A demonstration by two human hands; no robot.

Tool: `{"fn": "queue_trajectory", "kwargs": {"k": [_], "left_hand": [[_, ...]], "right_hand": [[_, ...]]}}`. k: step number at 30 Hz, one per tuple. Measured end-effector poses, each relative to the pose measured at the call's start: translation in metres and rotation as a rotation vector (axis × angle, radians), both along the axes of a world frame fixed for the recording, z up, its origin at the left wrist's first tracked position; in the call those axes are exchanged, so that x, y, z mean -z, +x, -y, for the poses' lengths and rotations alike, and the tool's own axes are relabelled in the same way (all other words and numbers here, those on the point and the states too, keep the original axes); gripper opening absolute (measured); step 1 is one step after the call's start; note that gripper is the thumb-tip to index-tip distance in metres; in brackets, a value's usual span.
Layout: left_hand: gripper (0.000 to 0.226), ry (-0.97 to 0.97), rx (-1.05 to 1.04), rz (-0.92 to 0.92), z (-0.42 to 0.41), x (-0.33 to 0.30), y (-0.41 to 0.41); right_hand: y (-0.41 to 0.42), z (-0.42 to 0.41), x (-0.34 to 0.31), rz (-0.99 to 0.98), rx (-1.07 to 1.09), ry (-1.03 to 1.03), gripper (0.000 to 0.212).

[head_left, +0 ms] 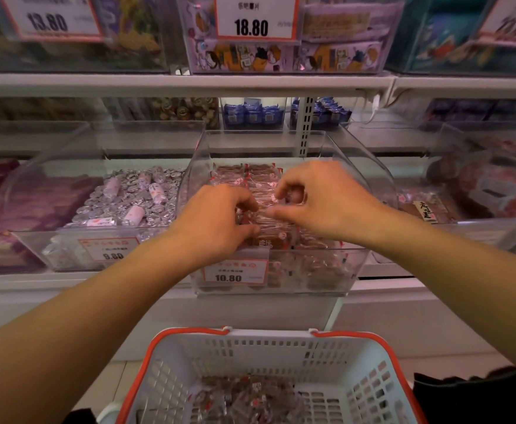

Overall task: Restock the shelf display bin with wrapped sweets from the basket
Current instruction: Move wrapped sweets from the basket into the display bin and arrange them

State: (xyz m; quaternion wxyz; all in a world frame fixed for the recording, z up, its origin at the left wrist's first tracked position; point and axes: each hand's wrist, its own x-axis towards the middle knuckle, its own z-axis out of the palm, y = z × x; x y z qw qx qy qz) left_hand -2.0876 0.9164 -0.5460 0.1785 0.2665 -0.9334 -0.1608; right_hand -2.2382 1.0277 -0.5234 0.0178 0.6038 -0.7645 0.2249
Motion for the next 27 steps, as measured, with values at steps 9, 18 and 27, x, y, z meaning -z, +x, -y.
{"fn": "queue_trajectory", "kwargs": {"k": [9, 18, 27], "left_hand": [[0.008, -0.460, 0.405, -0.364, -0.040, 0.041, 0.062], [0.066, 0.433, -0.038, 0.845, -0.073, 0.266, 0.114], [0.112, 0.971, -0.630, 0.609, -0.096, 0.389, 0.118]], "right_hand": [[0.057, -0.069, 0.053, -0.045, -0.356, 0.477, 0.036], [0.077, -0.130, 0.308, 0.336, -0.023, 1.172, 0.129], [0.087, -0.132, 0.416, 0.597, 0.421, 0.943, 0.153]]}}
